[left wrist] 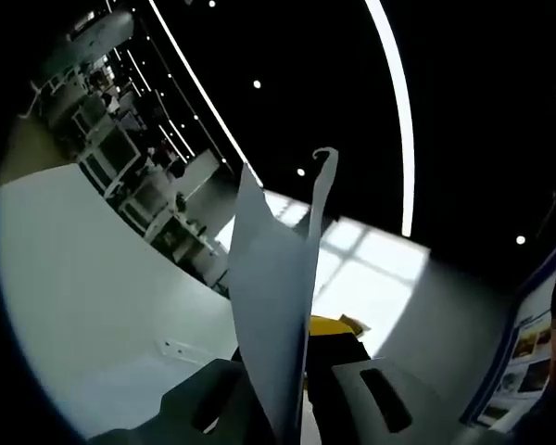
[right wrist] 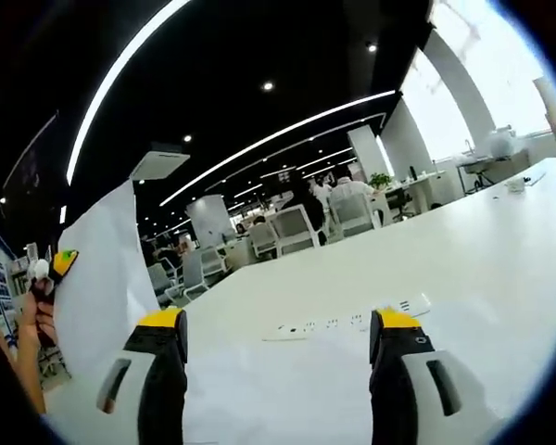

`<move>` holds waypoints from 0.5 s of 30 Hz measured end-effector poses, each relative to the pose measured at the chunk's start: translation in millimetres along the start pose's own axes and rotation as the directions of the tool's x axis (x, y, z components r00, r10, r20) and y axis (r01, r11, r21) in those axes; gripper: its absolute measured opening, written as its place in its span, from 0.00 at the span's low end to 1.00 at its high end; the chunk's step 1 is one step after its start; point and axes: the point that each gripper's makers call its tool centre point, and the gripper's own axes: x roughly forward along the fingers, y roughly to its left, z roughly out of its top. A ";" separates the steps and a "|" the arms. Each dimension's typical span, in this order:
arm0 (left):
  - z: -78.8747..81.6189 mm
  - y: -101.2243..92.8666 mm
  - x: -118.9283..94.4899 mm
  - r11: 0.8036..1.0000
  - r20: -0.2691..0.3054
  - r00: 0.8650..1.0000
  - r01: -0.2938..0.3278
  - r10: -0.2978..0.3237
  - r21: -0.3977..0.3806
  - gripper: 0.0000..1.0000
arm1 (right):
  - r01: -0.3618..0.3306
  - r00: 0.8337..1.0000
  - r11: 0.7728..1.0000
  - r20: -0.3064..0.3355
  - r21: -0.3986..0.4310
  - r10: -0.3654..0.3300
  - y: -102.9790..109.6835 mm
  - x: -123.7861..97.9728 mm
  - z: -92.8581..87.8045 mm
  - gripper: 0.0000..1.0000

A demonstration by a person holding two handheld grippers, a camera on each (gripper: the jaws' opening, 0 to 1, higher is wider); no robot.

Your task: Organize the stack of printing papers by aligning and flattening the scattered papers on the table

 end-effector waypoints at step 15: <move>2.9 11.1 -1.5 1.000 0.005 1.000 -0.023 0.023 -0.011 0.06 | 0.045 0.999 0.998 -0.002 -0.053 -0.045 -17.5 -9.5 8.2 0.75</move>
